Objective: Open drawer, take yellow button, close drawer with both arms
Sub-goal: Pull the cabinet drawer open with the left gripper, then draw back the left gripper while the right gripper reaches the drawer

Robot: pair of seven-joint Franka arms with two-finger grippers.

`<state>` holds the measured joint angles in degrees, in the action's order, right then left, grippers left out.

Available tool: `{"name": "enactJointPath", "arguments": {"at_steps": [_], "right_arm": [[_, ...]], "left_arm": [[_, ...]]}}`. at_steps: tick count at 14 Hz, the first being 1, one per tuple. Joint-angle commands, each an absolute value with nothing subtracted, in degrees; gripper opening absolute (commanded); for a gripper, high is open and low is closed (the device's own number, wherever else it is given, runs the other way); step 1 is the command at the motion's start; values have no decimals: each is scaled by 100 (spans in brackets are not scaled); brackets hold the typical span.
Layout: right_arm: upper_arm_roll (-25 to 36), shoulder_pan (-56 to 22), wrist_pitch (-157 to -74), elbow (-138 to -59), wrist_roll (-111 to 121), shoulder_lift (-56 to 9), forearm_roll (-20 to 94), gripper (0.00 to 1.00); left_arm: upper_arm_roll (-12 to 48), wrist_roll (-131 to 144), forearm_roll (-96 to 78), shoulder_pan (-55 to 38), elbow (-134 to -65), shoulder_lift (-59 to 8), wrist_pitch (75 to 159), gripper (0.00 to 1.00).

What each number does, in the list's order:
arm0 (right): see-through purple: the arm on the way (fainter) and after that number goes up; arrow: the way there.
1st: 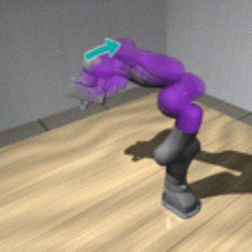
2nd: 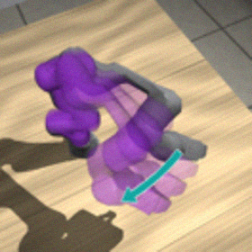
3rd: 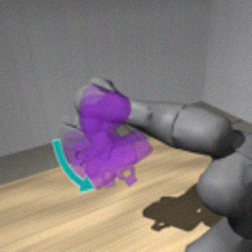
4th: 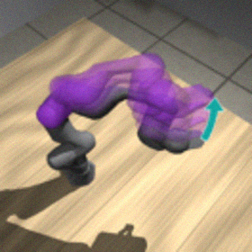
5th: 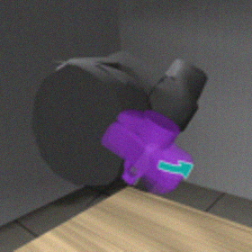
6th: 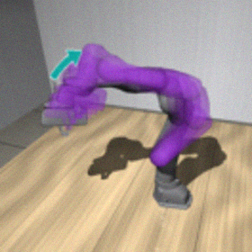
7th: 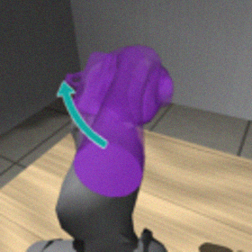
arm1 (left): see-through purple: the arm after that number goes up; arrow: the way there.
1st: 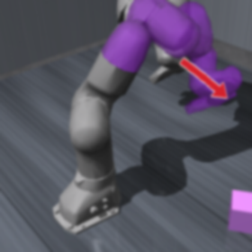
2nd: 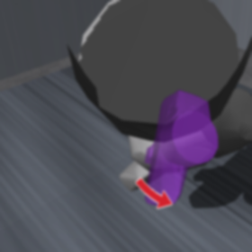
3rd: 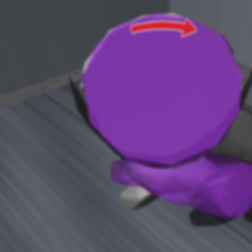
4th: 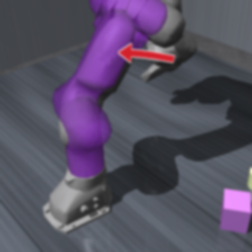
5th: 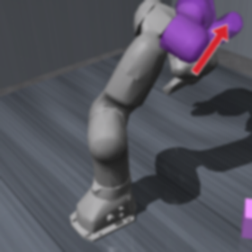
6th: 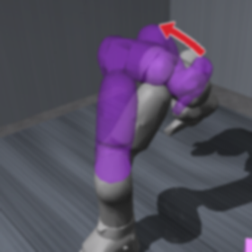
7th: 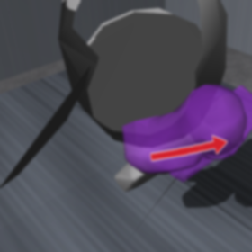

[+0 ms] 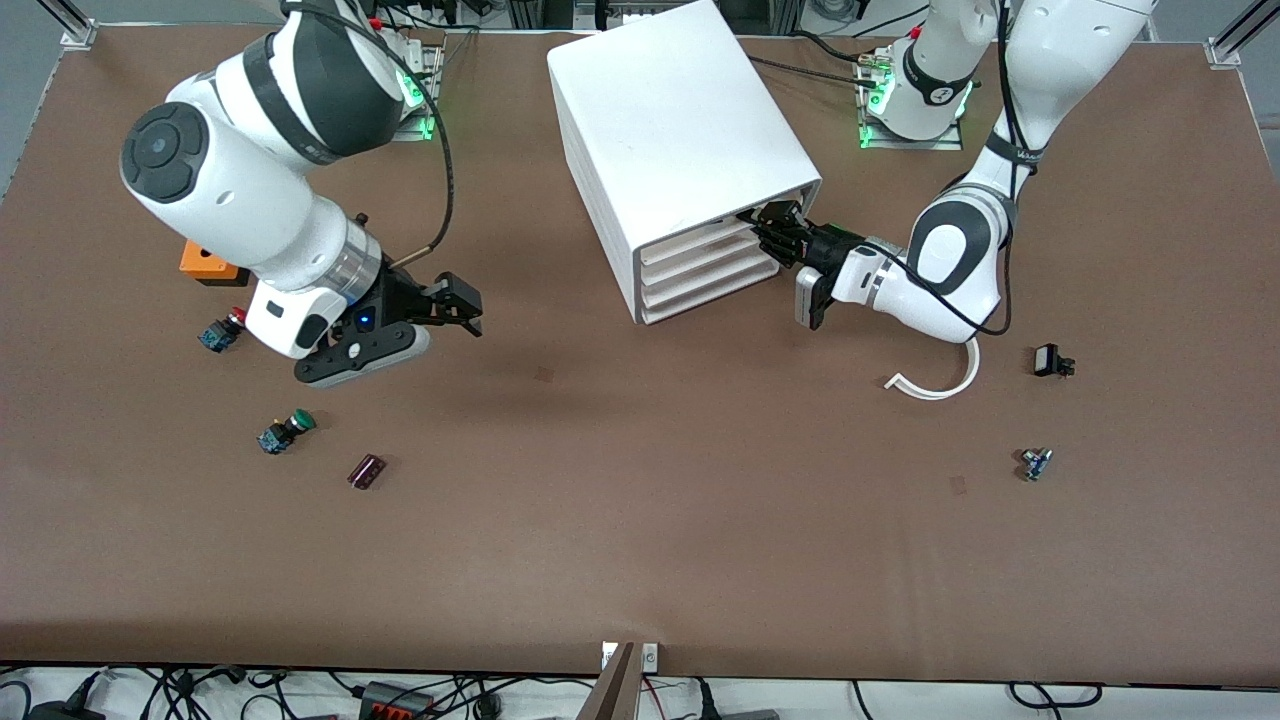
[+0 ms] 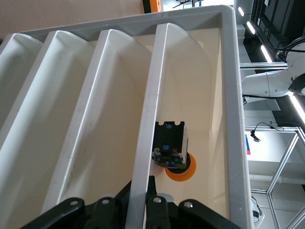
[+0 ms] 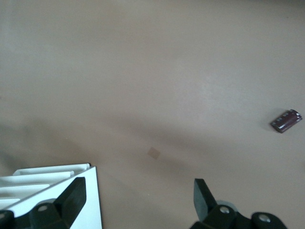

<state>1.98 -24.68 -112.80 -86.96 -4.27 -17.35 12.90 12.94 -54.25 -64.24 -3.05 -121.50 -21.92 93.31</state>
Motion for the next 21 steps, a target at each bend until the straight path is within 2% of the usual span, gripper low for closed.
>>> {"name": "enactJointPath", "arguments": {"at_steps": [1, 4, 8, 10, 11, 12, 13, 17, 21], "right_arm": [[220, -2557, -11382, -8525, -597, -1854, 1380, 100], [220, -2584, -11469, -8525, -606, -1854, 1380, 100], [220, -2715, -11663, -8517, -606, -1907, 1371, 100], [220, -2786, -11777, -8517, -606, -1951, 1371, 100], [220, -2804, -11830, -8517, -615, -1960, 1371, 100], [228, -2847, -11847, -8517, -685, -1977, 1362, 100], [229, -2900, -11856, -8430, -738, -1995, 1354, 100], [229, -3181, -11795, -7885, -1089, -2241, 1318, 100], [237, -3602, -11839, -7718, -1589, -2355, 994, 100]], "left_arm": [[1275, -5467, -6460, -159, -12138, -2118, 9439, 5], [1187, -5388, -6407, -123, -11726, -2460, 9457, 6], [1011, -5379, -5679, 17, -10637, -3145, 9440, 7], [1011, -5379, -5625, 53, -10390, -3339, 9448, 8], [1011, -5379, -5625, 53, -10302, -3427, 9440, 22], [1011, -5405, -5616, 53, -10266, -3463, 9448, 83], [1011, -5414, -5608, 61, -10266, -3428, 9440, 100], [1011, -4881, -5073, 280, -10064, -3148, 9099, 100], [1002, -3081, -4195, 404, -9144, -2971, 8176, 100]]}}
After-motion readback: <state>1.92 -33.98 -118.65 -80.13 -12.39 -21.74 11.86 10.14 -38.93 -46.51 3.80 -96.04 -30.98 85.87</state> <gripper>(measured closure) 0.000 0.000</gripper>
